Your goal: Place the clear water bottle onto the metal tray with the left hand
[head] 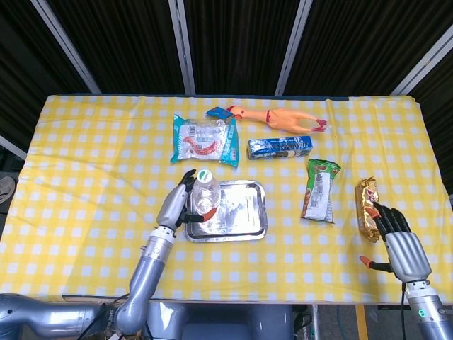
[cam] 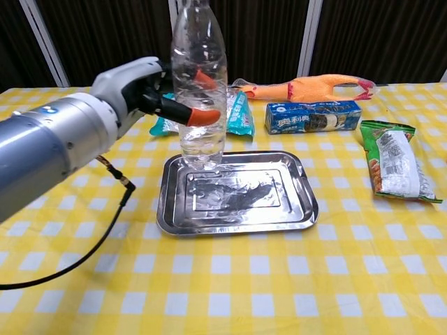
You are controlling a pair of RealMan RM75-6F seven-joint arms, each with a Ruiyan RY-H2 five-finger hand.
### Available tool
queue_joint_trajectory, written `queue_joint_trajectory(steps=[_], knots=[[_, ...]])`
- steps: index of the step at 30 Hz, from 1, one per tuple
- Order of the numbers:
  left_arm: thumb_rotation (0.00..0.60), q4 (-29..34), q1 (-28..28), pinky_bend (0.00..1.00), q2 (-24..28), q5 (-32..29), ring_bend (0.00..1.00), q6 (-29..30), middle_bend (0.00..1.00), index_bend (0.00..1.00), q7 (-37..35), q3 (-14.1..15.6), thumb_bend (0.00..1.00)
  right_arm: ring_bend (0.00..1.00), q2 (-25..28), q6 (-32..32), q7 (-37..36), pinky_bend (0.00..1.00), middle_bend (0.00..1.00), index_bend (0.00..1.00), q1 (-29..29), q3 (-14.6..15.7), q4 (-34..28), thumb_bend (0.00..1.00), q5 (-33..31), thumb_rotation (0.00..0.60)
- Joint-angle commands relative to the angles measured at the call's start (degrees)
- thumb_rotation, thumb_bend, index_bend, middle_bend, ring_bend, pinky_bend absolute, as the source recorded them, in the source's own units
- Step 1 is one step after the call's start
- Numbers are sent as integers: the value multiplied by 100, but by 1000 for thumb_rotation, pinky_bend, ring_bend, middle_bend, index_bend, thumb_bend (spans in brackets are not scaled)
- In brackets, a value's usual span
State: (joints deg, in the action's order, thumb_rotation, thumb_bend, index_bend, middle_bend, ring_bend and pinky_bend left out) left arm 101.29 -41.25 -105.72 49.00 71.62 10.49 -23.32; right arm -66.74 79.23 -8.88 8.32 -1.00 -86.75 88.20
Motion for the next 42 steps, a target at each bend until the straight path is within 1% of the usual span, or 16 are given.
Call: queue_joint_trajectory(steps=[1, 7, 13, 20, 25, 26, 27, 28, 31, 34, 36, 38, 41, 42], knots=[[600, -662, -372, 95, -480, -227, 0, 197, 422, 471, 328, -232, 456, 22, 1, -5, -20, 0, 0, 111, 2, -1, 10, 49, 0, 600], [600, -1404, -475, 95, -816, -343, 0, -195, 422, 471, -11, -282, 456, 22, 8, -30, -87, 0, 0, 111, 14, -9, 38, 50, -15, 600], [600, -1891, -506, 95, -1039, -277, 0, -544, 420, 471, -422, -290, 456, 22, 8, -73, -168, 0, 0, 111, 25, -23, 79, 49, -62, 600], [600, -2104, -486, 95, -1116, -137, 0, -772, 414, 471, -669, -251, 456, 22, 4, -105, -211, 0, 0, 111, 38, -11, 98, 49, -52, 600], [600, -2143, -429, 95, -1094, -53, 0, -886, 390, 460, -705, -138, 439, 22, -12, -135, -189, 0, 0, 111, 56, 2, 91, 50, -32, 600], [600, -2143, -413, 95, -1073, -46, 0, -935, 370, 442, -718, -111, 418, 22, -12, -131, -193, 0, 0, 111, 56, 6, 85, 50, -23, 600], [600, -2189, -380, 95, -990, -128, 0, -1130, 344, 416, -645, 30, 385, 22, 2, -107, -219, 0, 0, 111, 50, 6, 71, 50, -9, 600], [600, -2185, -371, 95, -939, -159, 0, -1213, 325, 395, -622, 57, 360, 22, 9, -100, -231, 0, 0, 111, 47, 5, 68, 50, -6, 600], [600, -2134, -344, 88, -832, -145, 0, -1378, 225, 273, -630, 124, 218, 22, 21, -84, -244, 0, 0, 111, 40, 1, 65, 50, -10, 600], [600, -2008, -314, 56, -673, -42, 0, -1552, 81, 131, -676, 207, 41, 22, 26, -70, -252, 0, 0, 111, 38, -5, 57, 49, -10, 600], [600, -1783, -246, 48, -466, 252, 0, -1622, 34, 75, -791, 313, 4, 22, 28, -68, -258, 0, 0, 111, 40, -7, 53, 49, -6, 600], [600, -1622, -167, 46, -326, 430, 0, -1630, 11, 28, -894, 394, 0, 22, 29, -70, -253, 0, 0, 111, 42, -3, 52, 49, 0, 600], [600, -820, 273, 45, 384, 913, 0, -1385, 0, 0, -1082, 706, 0, 22, 35, -65, -252, 0, 0, 110, 41, 15, 29, 50, 31, 600], [600, -507, 462, 45, 726, 1065, 0, -1295, 0, 0, -1145, 843, 0, 22, 42, -56, -256, 0, 0, 110, 38, 22, 9, 50, 45, 600]])
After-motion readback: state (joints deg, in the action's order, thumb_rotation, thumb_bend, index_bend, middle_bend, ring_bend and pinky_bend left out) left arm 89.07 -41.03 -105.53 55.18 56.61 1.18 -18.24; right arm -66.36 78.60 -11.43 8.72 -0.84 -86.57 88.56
